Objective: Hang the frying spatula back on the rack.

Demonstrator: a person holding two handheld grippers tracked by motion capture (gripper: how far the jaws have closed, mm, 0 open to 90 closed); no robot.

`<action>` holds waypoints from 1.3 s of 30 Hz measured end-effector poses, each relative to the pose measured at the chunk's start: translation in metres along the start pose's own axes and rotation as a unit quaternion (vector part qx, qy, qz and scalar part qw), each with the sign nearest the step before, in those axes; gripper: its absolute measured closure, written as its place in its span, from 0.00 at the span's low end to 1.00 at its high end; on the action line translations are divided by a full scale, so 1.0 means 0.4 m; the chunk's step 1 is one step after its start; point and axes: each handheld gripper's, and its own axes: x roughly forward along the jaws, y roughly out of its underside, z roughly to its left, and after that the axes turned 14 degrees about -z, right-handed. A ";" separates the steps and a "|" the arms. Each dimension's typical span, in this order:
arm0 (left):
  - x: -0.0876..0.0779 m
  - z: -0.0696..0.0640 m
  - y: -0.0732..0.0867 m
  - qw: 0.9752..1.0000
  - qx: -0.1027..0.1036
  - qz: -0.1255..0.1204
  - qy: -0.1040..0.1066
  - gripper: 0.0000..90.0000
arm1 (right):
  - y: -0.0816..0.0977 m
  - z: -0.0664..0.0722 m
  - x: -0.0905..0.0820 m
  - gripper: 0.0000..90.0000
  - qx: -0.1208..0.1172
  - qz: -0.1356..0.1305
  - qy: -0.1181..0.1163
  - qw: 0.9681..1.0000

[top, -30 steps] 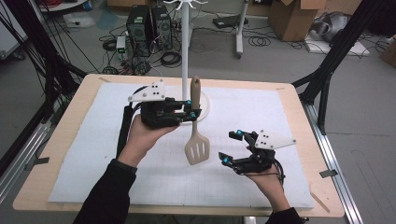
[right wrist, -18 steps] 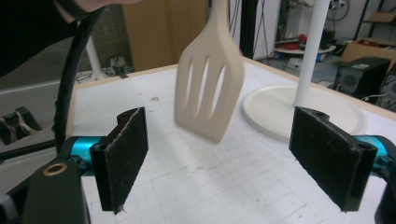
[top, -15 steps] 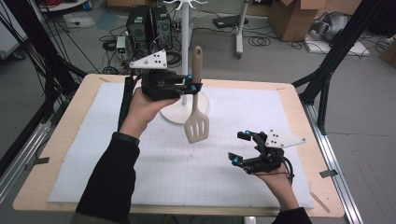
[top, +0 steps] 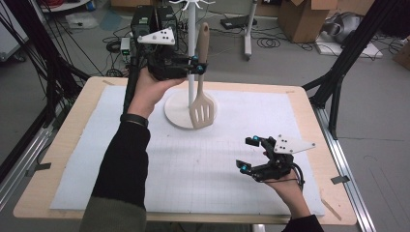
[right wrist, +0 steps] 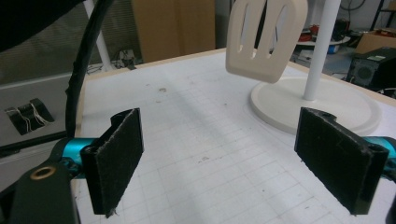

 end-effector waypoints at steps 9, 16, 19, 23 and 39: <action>0.035 0.050 -0.012 0.999 -0.013 0.011 -0.041 0.85 | -0.001 -0.001 -0.008 0.16 0.003 -0.002 -0.003 1.000; 0.047 0.077 -0.011 0.998 -0.029 -0.001 -0.049 0.85 | -0.005 0.001 -0.016 0.16 0.004 -0.006 -0.001 1.000; 0.044 0.088 -0.015 0.998 -0.038 -0.015 -0.052 0.85 | -0.003 -0.001 -0.017 0.16 0.005 -0.003 -0.001 1.000; 0.043 0.095 -0.013 0.998 -0.040 -0.018 -0.054 0.85 | -0.002 0.002 -0.018 0.16 0.005 -0.001 -0.004 1.000; 0.041 0.127 0.003 0.994 -0.068 -0.021 -0.086 0.85 | 0.000 0.011 -0.019 0.16 0.003 0.004 -0.007 1.000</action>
